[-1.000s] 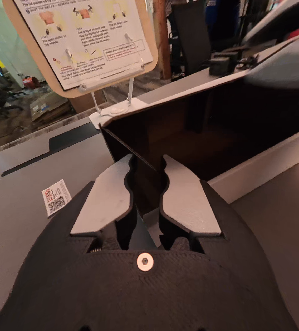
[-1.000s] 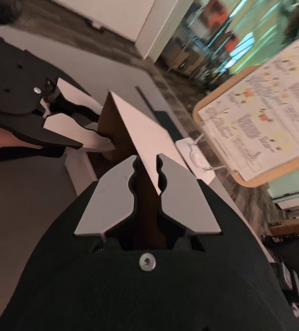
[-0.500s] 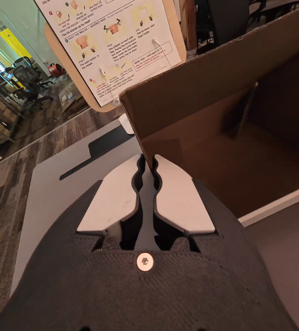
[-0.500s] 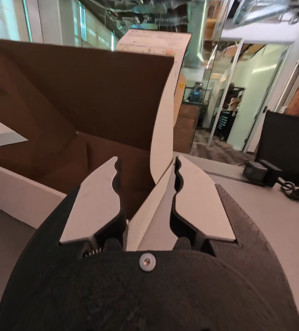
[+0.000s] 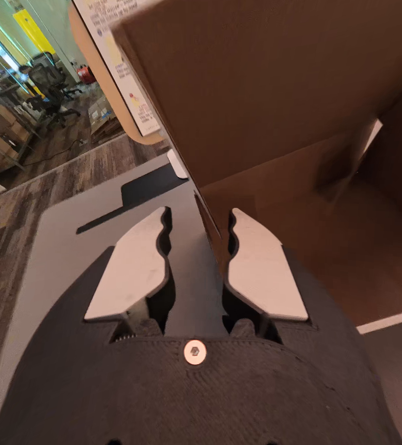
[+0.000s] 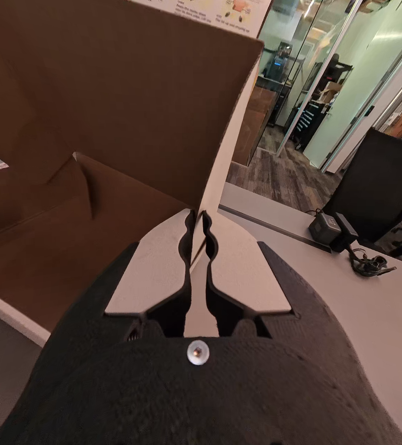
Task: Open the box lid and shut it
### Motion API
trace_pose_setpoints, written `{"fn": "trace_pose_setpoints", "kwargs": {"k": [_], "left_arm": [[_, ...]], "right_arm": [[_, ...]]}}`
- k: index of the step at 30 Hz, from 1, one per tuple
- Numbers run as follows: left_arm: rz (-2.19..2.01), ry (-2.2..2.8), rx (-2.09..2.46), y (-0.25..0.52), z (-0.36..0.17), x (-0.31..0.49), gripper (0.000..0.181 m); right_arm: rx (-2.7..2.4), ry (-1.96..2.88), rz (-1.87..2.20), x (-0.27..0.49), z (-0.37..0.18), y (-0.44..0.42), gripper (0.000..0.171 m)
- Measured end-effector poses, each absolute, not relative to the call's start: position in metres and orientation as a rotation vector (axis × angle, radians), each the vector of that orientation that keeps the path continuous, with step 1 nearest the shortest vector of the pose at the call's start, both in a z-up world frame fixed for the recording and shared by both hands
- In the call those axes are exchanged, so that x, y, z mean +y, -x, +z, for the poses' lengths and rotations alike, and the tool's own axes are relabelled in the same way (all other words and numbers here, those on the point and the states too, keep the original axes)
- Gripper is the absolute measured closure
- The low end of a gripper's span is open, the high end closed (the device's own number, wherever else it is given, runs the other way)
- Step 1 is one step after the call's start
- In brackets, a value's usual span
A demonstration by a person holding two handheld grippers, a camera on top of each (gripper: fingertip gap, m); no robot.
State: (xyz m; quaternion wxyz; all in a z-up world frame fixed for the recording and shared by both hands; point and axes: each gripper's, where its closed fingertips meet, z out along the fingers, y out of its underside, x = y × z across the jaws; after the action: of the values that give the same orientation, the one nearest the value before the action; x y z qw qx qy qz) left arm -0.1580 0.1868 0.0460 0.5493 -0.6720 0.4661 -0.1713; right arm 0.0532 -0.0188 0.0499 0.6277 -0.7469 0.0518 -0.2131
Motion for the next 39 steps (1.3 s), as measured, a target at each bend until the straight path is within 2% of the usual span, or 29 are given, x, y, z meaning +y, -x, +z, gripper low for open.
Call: {"fn": "trace_pose_setpoints", "kwargs": {"k": [2, 4, 5, 6, 7, 10, 13, 16, 18, 19, 22, 26, 39], "left_arm": [[-0.473, 1.644, 1.100, 0.146, 0.030, 0.184, 0.125], [-0.467, 1.648, 1.101, 0.132, 0.021, 0.190, 0.126], [-0.424, 1.655, 1.101, 0.127, 0.017, 0.199, 0.132], [-0.401, 1.664, 1.120, 0.124, 0.014, 0.206, 0.159], [-0.402, 1.663, 1.134, 0.120, 0.014, 0.212, 0.171], [-0.433, 1.733, 1.097, 0.121, 0.022, 0.228, 0.178], [-0.492, 1.809, 1.111, 0.121, 0.029, 0.232, 0.178], [-0.467, 1.844, 1.142, 0.122, 0.032, 0.235, 0.178], [-0.421, 1.856, 1.180, 0.122, 0.032, 0.237, 0.178], [-0.401, 1.872, 1.206, 0.121, 0.032, 0.238, 0.178], [-0.347, 1.941, 1.291, 0.115, 0.038, 0.246, 0.178], [-0.295, 2.087, 1.383, 0.105, 0.042, 0.260, 0.177], [-0.263, 2.218, 1.490, 0.098, 0.038, 0.266, 0.176]], "right_arm": [[0.122, 1.748, -0.494, -0.016, 0.053, -0.056, 0.165], [0.126, 1.762, -0.481, -0.013, 0.058, -0.058, 0.165], [0.132, 1.772, -0.468, -0.012, 0.060, -0.059, 0.165], [0.137, 1.782, -0.450, -0.010, 0.062, -0.061, 0.165], [0.144, 1.786, -0.429, -0.008, 0.066, -0.064, 0.165], [0.196, 1.752, -0.349, 0.002, 0.076, -0.078, 0.161], [0.300, 1.819, -0.320, 0.004, 0.052, -0.091, 0.131], [0.294, 1.840, -0.334, 0.008, 0.030, -0.093, 0.141], [0.271, 1.853, -0.342, 0.014, 0.029, -0.093, 0.163], [0.262, 1.864, -0.354, 0.017, 0.031, -0.094, 0.166], [0.268, 2.002, -0.360, 0.028, 0.034, -0.105, 0.166], [0.370, 2.173, -0.168, 0.042, 0.039, -0.117, 0.166], [0.503, 2.434, 0.129, 0.055, 0.036, -0.123, 0.164]]}}
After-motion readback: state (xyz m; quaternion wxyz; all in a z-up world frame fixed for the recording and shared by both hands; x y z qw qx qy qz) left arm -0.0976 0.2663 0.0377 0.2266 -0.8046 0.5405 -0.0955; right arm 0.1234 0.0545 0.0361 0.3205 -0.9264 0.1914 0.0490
